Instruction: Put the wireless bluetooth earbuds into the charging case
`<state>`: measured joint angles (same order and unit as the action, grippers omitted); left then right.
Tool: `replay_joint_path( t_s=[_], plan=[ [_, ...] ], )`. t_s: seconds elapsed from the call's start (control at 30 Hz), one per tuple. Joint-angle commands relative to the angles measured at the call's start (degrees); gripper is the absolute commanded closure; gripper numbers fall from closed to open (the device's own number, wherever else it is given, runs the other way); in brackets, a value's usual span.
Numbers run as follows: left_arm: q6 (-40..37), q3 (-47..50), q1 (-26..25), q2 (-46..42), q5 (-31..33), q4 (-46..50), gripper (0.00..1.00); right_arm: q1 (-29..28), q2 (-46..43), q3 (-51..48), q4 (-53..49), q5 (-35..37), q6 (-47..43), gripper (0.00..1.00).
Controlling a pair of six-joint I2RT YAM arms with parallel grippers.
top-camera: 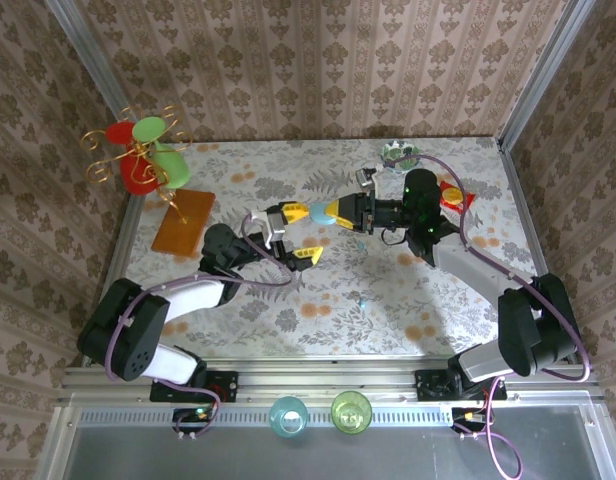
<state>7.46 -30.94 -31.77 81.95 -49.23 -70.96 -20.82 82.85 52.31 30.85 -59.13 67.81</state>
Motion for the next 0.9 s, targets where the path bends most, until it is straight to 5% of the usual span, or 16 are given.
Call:
replay_joint_path(
  t_s=[0.0,0.5,0.87],
  plan=[
    [3.85,-2.69,-0.04,1.06,-3.81,-3.11,0.13,-1.11,1.56,-0.48,8.52,-3.04,5.83,0.94],
    [3.87,-3.91,-0.92,0.23,-5.28,-3.23,0.41,-1.86,3.17,-0.77,14.24,-5.18,10.46,0.97],
    [4.87,-4.52,-1.1,-0.41,-6.05,-3.2,0.42,-1.88,2.99,-0.28,10.9,-5.55,7.88,0.98]
  ],
)
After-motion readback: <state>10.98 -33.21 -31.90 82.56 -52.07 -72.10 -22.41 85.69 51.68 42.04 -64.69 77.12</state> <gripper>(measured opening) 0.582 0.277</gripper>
